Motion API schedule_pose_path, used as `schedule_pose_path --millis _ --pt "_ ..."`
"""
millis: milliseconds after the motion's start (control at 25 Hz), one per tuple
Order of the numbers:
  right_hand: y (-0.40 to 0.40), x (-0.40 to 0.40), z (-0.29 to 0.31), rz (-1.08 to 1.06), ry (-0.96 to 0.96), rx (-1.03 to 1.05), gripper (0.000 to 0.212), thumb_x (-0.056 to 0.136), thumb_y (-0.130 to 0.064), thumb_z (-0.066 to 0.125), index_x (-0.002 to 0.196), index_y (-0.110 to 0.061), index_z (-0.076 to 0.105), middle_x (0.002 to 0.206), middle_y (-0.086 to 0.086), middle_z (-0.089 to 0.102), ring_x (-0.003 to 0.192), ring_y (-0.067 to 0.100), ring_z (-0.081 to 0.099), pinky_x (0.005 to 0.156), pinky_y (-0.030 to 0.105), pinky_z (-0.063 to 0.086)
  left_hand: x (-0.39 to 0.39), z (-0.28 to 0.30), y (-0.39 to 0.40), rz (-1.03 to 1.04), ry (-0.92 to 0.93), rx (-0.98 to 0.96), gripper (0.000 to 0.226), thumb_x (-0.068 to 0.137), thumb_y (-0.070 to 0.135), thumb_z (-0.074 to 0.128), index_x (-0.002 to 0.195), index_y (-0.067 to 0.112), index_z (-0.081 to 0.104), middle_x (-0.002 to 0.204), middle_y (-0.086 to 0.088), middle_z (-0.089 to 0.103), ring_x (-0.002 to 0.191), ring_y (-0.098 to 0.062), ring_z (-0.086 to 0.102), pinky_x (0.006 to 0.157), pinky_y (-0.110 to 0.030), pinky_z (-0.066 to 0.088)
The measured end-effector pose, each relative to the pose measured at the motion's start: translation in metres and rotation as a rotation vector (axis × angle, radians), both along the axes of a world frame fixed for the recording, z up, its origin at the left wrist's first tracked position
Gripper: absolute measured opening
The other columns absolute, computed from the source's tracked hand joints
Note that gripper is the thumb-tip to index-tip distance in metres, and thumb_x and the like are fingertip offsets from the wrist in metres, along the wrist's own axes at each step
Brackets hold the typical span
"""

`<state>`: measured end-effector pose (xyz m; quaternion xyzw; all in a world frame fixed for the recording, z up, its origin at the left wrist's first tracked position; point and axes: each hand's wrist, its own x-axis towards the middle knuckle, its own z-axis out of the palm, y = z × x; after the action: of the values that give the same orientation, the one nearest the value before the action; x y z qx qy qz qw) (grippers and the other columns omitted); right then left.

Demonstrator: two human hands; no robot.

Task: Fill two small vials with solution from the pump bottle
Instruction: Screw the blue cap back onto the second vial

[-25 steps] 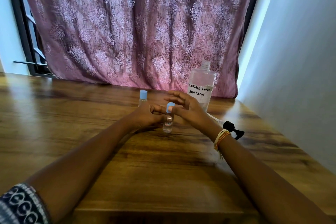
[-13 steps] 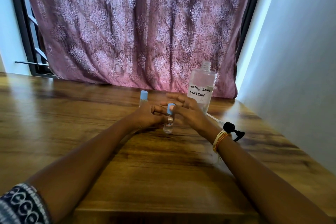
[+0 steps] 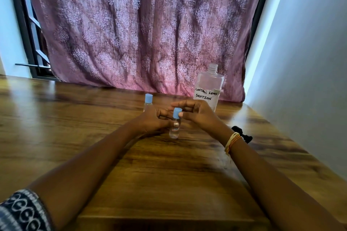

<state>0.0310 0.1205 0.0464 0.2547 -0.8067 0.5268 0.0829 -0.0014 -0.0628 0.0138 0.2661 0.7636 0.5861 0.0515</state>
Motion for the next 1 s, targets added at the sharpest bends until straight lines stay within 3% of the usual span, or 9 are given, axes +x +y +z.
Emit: schedule_pose_path --millis 160,360,480,600,720,880,1000 --pt "0.001 -0.004 -0.002 -0.105 0.003 -0.034 0.033 0.080 0.011 0.066 0.112 0.006 0.064 0.110 0.026 0.068 0.078 0.000 0.069 0.073 0.015 0.055 0.001 0.001 0.000 0.007 -0.019 0.025 0.018 0.079 0.003 0.071 0.096 0.009 0.072 0.077 0.008 0.074 0.069 0.002 0.068 0.060 -0.010 0.049" --pt "0.001 -0.004 -0.003 -0.024 0.006 0.018 0.034 0.086 0.008 0.059 0.121 0.005 0.059 0.116 0.017 0.066 0.093 0.002 0.067 0.084 0.017 0.054 0.004 0.003 -0.001 0.028 -0.015 -0.002 0.020 0.079 0.004 0.072 0.099 0.005 0.071 0.073 0.009 0.074 0.068 0.001 0.069 0.058 -0.010 0.049" --pt "0.002 -0.007 -0.003 -0.063 0.034 0.066 0.032 0.086 0.006 0.062 0.118 0.003 0.063 0.114 0.019 0.068 0.096 0.007 0.068 0.085 0.018 0.054 0.005 0.003 0.001 0.085 -0.011 0.007 0.024 0.079 0.007 0.073 0.102 0.003 0.071 0.091 -0.009 0.075 0.084 -0.018 0.070 0.069 -0.020 0.055" --pt "-0.004 -0.005 -0.006 -0.161 0.054 0.012 0.030 0.083 0.008 0.064 0.112 0.003 0.066 0.109 0.020 0.069 0.081 -0.005 0.068 0.077 0.013 0.054 0.008 0.002 0.004 0.121 0.008 -0.006 0.021 0.078 0.012 0.075 0.098 0.007 0.073 0.093 -0.017 0.075 0.087 -0.030 0.070 0.077 -0.038 0.054" --pt "-0.012 -0.003 -0.010 -0.234 0.061 -0.054 0.030 0.081 0.009 0.066 0.110 0.002 0.067 0.105 0.020 0.070 0.071 -0.012 0.065 0.068 0.008 0.051 0.009 0.003 0.003 0.106 0.031 -0.002 0.013 0.079 0.011 0.074 0.092 0.012 0.074 0.083 -0.010 0.076 0.073 -0.018 0.069 0.069 -0.032 0.053" --pt "-0.005 -0.002 -0.007 -0.124 -0.051 -0.024 0.045 0.079 0.007 0.070 0.122 0.000 0.059 0.113 0.015 0.068 0.094 0.006 0.067 0.080 0.015 0.054 0.008 0.004 0.000 0.037 -0.030 -0.019 0.021 0.081 0.002 0.071 0.102 0.000 0.069 0.070 0.005 0.072 0.057 0.003 0.064 0.054 -0.012 0.048" --pt "-0.001 -0.005 -0.018 -0.023 -0.243 0.005 0.068 0.073 0.005 0.076 0.133 -0.005 0.046 0.121 0.006 0.063 0.108 0.015 0.064 0.087 0.022 0.055 0.003 0.009 -0.011 -0.085 -0.059 -0.135 0.037 0.079 0.001 0.072 0.115 0.000 0.064 0.099 -0.007 0.074 0.088 -0.009 0.071 0.077 -0.024 0.055"
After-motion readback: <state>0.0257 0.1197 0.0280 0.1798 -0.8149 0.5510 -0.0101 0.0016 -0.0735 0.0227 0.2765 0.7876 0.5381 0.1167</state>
